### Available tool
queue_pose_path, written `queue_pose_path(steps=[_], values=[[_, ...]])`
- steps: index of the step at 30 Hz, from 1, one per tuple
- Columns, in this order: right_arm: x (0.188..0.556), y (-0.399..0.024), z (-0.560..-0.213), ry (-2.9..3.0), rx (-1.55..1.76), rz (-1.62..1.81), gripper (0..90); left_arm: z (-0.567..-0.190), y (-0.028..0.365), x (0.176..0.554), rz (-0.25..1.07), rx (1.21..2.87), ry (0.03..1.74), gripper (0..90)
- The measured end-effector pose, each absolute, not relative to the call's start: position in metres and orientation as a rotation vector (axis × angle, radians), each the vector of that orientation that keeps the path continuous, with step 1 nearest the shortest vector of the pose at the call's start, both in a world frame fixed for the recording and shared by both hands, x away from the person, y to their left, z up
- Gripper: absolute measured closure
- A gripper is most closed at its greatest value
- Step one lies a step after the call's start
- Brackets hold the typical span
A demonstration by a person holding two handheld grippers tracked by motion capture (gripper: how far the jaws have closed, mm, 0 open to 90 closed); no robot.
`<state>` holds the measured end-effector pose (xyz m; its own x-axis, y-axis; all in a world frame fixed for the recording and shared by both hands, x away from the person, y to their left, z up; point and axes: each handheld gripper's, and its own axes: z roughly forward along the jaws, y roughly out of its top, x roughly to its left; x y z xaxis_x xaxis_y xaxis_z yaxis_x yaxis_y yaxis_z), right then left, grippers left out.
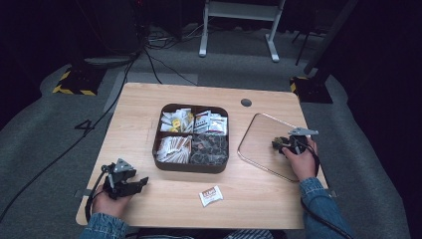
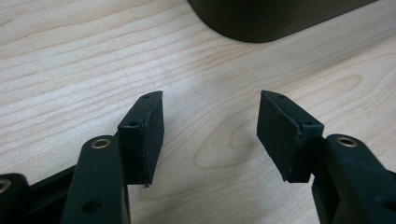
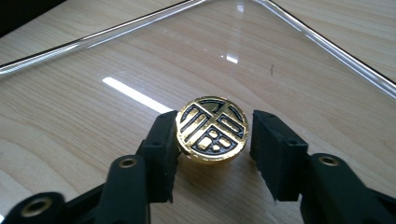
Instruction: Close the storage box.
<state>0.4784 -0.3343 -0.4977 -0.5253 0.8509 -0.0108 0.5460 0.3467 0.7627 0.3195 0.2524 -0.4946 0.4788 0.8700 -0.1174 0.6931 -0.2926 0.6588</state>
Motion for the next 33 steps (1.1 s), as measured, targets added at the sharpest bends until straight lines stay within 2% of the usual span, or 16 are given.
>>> queue_pose_path(steps=[2, 14, 33], values=[[0.478, -0.332, -0.498, 2.207, 1.215, 1.020, 58.2, -0.496, 0.252, 0.320, 0.363, 2.067, 1.284, 40.6], [0.475, -0.337, -0.494, 2.203, 1.200, 1.025, 58.8, -0.503, 0.248, 0.321, 0.459, 2.088, 1.206, 34.8], [0.452, -0.336, -0.446, 2.163, 1.121, 1.163, 58.8, -0.505, 0.248, 0.324, 0.450, 2.095, 1.176, 28.7]])
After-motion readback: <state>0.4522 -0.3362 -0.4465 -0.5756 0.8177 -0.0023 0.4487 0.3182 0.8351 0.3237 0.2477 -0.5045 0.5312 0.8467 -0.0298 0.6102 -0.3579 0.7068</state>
